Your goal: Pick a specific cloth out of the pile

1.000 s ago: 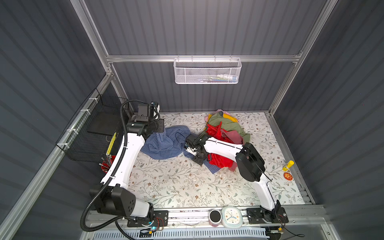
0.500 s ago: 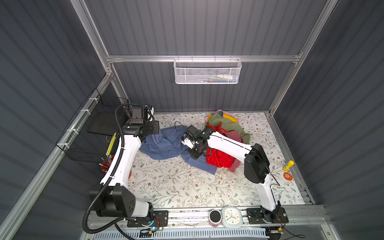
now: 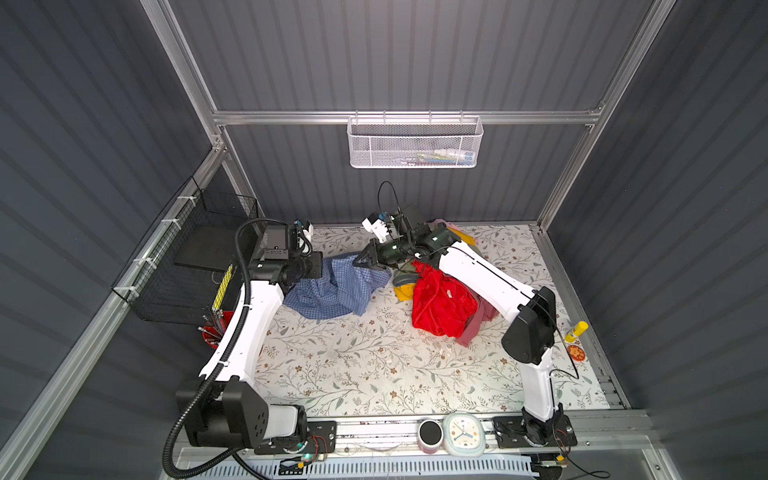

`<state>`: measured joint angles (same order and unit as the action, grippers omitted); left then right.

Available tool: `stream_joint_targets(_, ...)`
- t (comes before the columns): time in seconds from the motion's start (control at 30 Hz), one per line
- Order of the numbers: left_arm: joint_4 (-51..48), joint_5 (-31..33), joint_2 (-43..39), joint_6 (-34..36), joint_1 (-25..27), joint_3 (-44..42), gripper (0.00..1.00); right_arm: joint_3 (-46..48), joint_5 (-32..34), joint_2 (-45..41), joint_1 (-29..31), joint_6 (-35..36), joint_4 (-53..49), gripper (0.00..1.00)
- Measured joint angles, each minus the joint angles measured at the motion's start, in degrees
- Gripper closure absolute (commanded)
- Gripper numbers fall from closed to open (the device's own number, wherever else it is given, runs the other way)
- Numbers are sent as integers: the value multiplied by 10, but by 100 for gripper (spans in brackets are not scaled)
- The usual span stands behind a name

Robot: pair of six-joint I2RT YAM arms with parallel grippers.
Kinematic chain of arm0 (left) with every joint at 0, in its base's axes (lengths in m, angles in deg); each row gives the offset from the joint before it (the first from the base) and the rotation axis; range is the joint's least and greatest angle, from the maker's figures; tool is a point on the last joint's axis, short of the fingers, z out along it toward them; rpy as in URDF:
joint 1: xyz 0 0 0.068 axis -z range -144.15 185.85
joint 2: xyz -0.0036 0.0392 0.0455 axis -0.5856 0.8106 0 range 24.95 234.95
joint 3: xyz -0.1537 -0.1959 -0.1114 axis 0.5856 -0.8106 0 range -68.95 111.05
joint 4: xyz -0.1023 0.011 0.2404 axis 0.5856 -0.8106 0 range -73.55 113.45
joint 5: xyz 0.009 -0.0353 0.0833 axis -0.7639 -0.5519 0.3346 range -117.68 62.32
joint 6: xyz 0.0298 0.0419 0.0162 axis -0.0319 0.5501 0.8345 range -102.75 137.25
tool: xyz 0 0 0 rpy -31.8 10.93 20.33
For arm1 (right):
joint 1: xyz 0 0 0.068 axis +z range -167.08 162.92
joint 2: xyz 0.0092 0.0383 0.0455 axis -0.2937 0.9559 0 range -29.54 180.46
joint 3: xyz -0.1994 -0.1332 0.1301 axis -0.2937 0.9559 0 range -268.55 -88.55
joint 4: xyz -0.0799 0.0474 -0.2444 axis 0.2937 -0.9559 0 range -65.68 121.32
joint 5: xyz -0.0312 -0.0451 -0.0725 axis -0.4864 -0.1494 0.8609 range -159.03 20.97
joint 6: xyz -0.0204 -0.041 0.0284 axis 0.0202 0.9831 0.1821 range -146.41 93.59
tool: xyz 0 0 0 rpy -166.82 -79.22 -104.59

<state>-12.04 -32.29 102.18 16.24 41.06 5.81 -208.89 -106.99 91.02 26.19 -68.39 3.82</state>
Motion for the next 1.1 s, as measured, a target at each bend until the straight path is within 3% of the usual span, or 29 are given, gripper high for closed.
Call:
stream_joint_targets(0.27, 18, 30, -6, -22, 0, 0, 95, -53, -7, 140, 10, -138, 139, 100)
stream_joint_targets(0.5, 40, -8, 21, -38, 0, -36, 93, -112, 24, 251, 12, -166, 135, 100)
stream_joint_targets(0.7, 55, -54, 109, -58, 3, -73, 88, -127, 39, 277, 12, -168, 118, 99)
stream_joint_targets(0.83, 68, -66, 153, -69, 17, -73, 73, -128, 50, 276, 14, -143, 92, 82)
stream_joint_targets(0.93, 59, -63, 177, -68, 31, -67, 63, -96, 70, 252, 13, -116, 80, 50)
stream_joint_targets(1.03, 42, -49, 190, -62, 35, -59, 36, -53, 97, 207, 7, -89, 60, 29)
stream_joint_targets(1.1, 34, -36, 185, -61, 35, -54, 26, -36, 108, 171, 2, -68, 47, 16)
